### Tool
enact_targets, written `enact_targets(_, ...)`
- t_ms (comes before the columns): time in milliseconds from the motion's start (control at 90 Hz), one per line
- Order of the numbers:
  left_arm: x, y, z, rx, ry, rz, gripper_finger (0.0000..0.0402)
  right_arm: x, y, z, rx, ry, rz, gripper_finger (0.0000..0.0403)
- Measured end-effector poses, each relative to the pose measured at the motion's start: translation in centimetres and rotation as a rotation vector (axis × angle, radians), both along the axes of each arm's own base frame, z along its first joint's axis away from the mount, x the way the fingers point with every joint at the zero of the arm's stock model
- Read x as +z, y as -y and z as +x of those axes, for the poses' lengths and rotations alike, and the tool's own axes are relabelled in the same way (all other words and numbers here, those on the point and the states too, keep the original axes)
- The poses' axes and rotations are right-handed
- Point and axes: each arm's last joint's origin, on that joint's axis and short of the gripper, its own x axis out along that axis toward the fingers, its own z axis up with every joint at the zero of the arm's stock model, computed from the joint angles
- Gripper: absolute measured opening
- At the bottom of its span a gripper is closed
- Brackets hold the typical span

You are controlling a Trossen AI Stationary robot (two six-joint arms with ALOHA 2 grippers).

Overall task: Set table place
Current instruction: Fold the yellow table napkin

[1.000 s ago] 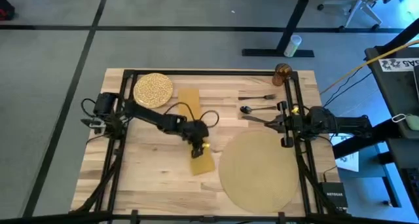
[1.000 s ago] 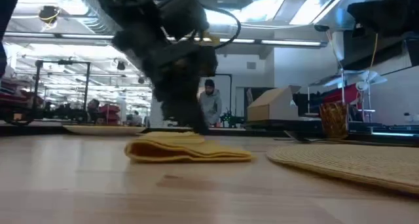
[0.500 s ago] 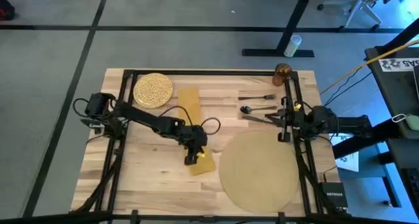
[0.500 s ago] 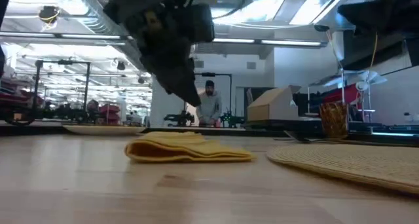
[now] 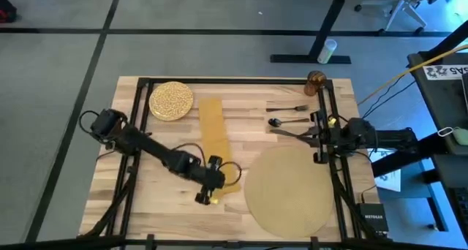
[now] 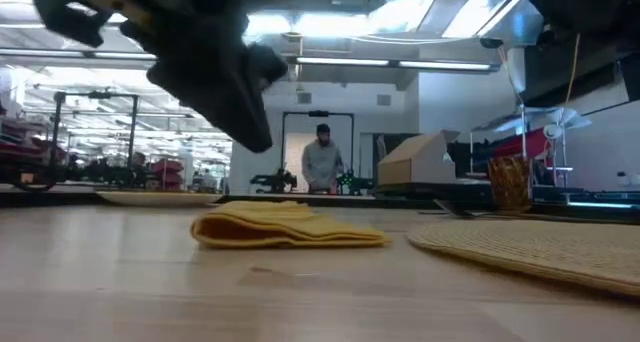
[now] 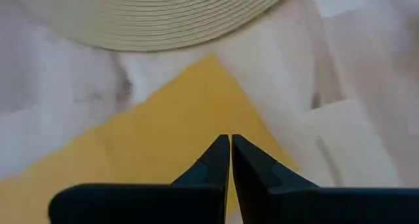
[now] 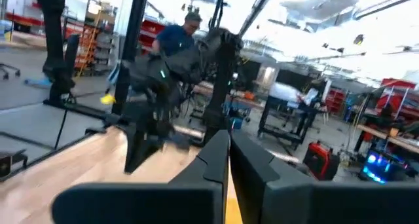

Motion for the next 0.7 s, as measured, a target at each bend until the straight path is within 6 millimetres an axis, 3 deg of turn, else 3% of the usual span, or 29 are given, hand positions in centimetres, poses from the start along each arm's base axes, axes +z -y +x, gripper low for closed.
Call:
enact_targets(356, -0.1, 3.0, -1.5, 0.030, -0.009, -0.089, 0.0000, 0.0, -0.1, 0.7, 0.009, -0.009, -0.002, 0.0086)
enact_targets(567, -0.4, 3.6, -1.9, 0.054, -0.014, -0.079, 0.0002, 0.0, -0.1, 0.7, 0.009, -0.010, -0.002, 0.0099)
enact_targets(700, -0.9, 3.4, -1.7, 0.114, -0.018, -0.073, 0.0028, 0.0, -0.1, 0.7, 0.009, -0.011, -0.002, 0.0100)
